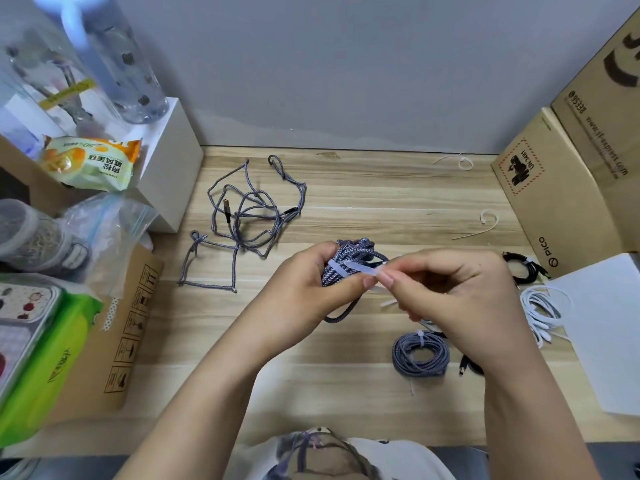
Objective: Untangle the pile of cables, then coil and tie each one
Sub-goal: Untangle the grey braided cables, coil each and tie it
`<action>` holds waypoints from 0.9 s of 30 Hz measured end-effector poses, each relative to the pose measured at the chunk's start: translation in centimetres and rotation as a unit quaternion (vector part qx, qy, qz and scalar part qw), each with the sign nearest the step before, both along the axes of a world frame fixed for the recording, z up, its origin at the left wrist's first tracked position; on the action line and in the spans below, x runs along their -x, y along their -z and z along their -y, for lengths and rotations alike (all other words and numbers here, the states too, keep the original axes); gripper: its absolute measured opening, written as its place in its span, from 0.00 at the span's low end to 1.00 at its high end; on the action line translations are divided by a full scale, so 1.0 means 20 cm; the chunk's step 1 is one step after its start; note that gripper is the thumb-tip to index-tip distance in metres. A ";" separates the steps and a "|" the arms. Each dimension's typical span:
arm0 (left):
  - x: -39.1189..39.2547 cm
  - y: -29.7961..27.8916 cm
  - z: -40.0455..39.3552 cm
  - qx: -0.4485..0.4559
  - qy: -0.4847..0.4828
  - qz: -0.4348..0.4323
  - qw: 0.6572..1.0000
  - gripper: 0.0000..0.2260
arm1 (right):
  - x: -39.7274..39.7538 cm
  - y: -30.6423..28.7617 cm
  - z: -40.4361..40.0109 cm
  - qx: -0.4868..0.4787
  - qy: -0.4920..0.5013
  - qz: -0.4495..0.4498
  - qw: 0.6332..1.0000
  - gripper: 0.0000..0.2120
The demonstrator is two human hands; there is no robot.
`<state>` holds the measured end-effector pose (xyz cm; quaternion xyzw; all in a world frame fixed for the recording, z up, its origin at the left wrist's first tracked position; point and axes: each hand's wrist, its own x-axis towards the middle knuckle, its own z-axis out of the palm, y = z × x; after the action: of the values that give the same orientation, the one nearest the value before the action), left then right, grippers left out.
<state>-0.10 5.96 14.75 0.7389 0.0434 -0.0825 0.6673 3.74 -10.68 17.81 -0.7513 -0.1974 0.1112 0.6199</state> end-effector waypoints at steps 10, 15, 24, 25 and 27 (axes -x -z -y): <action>0.00 0.02 0.00 -0.151 -0.021 0.019 0.988 0.13 | -0.04 0.04 0.01 0.122 -0.017 0.093 0.988 0.04; 0.00 0.00 0.00 -0.221 -0.017 0.028 0.975 0.11 | -0.05 0.07 0.00 0.178 -0.021 0.157 0.971 0.08; 0.02 0.04 0.02 -0.069 0.007 0.001 0.998 0.18 | -0.03 0.14 -0.05 0.186 0.044 0.225 0.955 0.10; 0.02 0.05 0.00 -0.016 -0.003 -0.007 1.000 0.17 | -0.03 0.14 -0.05 0.165 0.052 0.208 0.963 0.10; 0.03 0.05 -0.01 0.036 -0.012 0.000 0.999 0.13 | -0.03 0.15 -0.06 0.135 0.064 0.196 0.969 0.10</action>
<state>-0.62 6.10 13.73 0.7138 0.0494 -0.0762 0.6945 4.30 -9.45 14.78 -0.8461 -0.2494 -0.0524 0.4681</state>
